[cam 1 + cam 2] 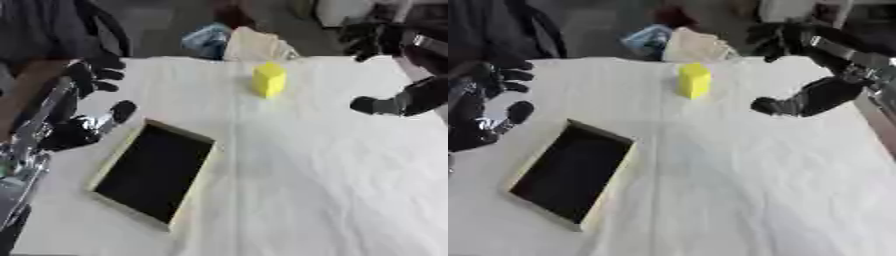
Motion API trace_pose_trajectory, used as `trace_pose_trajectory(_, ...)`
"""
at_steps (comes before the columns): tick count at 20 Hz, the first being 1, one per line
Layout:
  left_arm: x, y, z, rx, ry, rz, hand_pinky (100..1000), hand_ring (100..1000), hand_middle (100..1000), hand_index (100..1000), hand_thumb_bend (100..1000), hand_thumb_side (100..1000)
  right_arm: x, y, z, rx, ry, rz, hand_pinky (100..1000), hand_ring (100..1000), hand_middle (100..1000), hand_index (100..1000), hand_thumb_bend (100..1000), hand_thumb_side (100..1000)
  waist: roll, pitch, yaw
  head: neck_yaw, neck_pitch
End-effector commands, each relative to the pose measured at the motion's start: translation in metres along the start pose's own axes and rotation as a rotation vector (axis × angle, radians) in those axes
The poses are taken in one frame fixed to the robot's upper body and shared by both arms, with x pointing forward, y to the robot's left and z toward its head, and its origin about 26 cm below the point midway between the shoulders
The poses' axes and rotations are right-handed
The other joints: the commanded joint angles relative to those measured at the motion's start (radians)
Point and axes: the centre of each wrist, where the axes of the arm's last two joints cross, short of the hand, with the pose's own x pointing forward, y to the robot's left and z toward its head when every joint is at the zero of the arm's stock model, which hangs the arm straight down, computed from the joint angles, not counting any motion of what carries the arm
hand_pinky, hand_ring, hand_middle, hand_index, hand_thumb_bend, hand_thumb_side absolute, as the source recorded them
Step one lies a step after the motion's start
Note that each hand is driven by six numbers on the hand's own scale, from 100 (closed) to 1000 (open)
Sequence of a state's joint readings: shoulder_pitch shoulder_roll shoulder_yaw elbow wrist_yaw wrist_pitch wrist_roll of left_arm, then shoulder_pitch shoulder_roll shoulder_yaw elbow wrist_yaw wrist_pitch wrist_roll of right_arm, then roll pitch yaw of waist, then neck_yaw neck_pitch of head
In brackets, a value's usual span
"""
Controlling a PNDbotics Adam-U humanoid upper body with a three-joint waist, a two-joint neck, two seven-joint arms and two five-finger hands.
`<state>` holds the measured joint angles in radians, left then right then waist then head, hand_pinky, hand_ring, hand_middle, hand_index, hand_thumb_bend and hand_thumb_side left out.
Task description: Pick up objects on the table and place them in the box.
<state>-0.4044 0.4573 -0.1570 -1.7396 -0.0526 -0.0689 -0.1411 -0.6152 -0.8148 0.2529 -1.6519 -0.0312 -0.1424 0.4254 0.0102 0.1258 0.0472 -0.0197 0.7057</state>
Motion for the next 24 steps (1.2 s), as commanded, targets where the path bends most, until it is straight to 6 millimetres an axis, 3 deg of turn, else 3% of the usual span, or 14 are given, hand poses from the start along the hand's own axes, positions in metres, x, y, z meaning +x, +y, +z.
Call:
trace_pose_trajectory(1, 0.004, 0.005, -0.001, -0.006, -0.013, -0.018, 768, 819, 786, 891, 551, 523, 0.003, -0.011, 0.003, -0.004, 0.006, 0.035, 809, 853, 885, 991, 484, 262, 0.000, -0.017, 0.005, -0.002, 0.013)
trace_pose_trajectory(11, 0.003, 0.003, -0.002, -0.003, -0.008, -0.006, 768, 821, 788, 894, 549, 528, 0.004, -0.022, 0.001, 0.003, 0.014, 0.068, 814, 855, 886, 993, 485, 262, -0.007, -0.014, 0.032, -0.006, 0.026)
trace_pose_trajectory(24, 0.007, -0.007, -0.009, -0.063, -0.032, 0.013, 767, 821, 785, 894, 533, 548, -0.006, -0.060, -0.017, 0.090, 0.082, 0.172, 845, 874, 889, 989, 509, 243, -0.032, 0.016, 0.071, -0.029, 0.042)
